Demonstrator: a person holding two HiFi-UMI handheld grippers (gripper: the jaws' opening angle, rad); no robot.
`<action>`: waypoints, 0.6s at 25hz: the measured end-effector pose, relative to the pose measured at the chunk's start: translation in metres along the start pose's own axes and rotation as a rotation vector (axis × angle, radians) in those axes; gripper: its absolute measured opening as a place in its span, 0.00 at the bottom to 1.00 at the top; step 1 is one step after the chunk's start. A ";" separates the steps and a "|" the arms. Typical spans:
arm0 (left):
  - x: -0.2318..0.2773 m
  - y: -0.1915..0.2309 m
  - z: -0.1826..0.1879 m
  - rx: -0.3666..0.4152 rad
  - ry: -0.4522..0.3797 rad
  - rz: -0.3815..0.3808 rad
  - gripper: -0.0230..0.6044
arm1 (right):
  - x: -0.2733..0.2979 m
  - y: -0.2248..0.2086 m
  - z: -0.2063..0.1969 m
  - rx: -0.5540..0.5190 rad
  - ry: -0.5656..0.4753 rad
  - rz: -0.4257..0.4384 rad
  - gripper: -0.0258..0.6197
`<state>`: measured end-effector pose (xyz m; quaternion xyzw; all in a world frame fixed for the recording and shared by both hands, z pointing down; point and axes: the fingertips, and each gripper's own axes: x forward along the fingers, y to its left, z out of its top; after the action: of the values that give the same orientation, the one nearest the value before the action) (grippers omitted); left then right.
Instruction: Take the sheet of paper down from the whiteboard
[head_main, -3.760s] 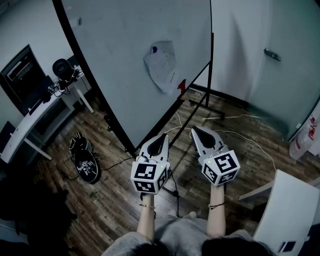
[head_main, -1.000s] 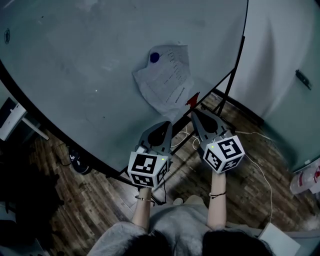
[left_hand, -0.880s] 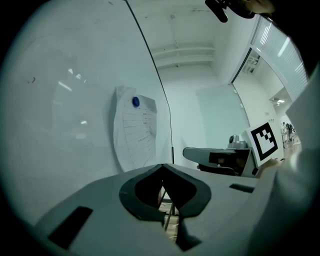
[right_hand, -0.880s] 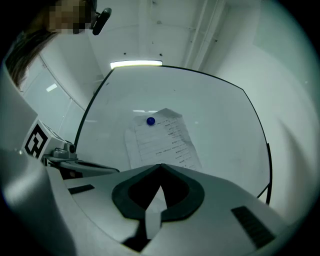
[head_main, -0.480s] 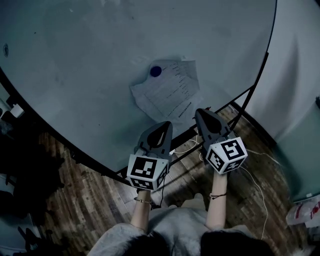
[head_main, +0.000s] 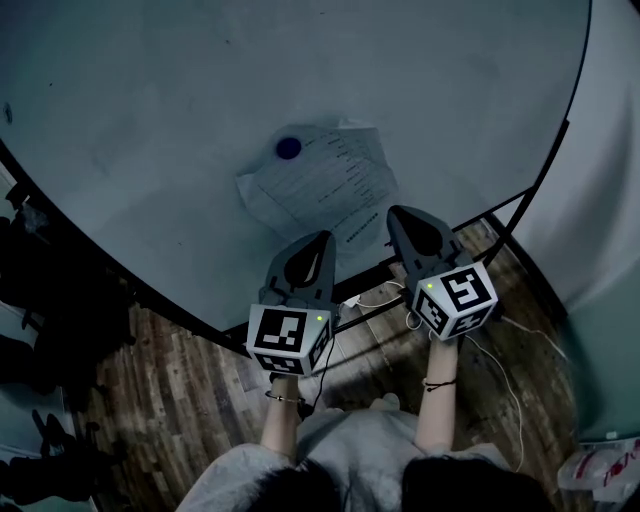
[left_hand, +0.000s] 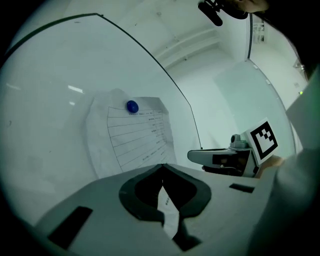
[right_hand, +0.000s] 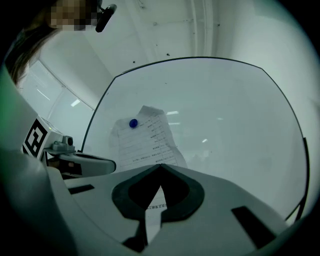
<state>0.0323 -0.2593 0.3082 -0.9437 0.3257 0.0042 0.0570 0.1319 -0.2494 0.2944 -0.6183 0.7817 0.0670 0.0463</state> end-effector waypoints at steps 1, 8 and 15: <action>0.001 0.000 0.002 0.002 0.001 0.020 0.04 | 0.001 -0.002 0.000 0.001 0.000 0.014 0.04; 0.005 0.002 0.016 0.015 -0.016 0.148 0.04 | 0.002 -0.005 0.005 -0.021 0.000 0.126 0.04; 0.005 0.007 0.027 0.075 -0.001 0.271 0.05 | -0.008 -0.014 0.006 -0.019 -0.004 0.188 0.04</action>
<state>0.0325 -0.2652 0.2799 -0.8883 0.4501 0.0000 0.0913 0.1473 -0.2440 0.2894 -0.5425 0.8355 0.0798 0.0356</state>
